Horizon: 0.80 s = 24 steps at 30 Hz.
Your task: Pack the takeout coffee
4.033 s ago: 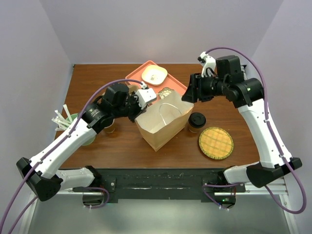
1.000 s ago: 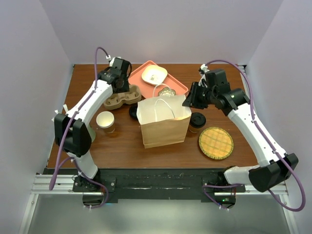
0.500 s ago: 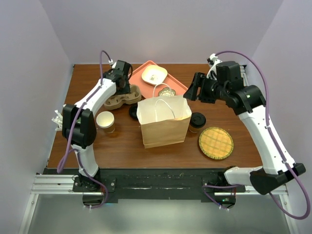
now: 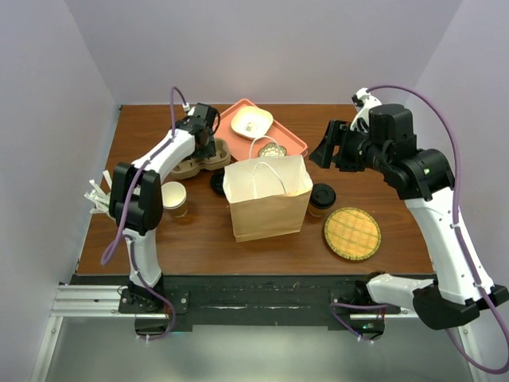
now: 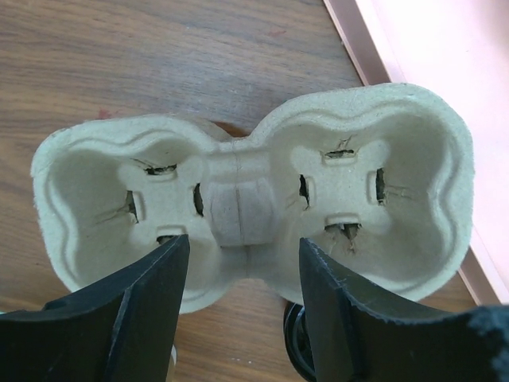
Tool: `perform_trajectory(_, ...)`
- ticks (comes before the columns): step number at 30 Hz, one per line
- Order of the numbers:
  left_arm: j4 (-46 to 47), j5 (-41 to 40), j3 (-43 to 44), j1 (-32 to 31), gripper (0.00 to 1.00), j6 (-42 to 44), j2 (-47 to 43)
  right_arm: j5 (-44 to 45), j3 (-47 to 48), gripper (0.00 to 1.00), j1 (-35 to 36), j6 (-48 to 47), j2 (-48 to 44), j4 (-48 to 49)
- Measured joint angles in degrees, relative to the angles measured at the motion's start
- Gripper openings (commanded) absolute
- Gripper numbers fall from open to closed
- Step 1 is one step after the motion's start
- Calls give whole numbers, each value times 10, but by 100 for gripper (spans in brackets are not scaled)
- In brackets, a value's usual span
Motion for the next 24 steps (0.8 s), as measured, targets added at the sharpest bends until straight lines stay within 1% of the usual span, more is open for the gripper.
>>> perform_trajectory(24,28,-4,0,10,54,14,21,9,-16,71,0,2,0,-4)
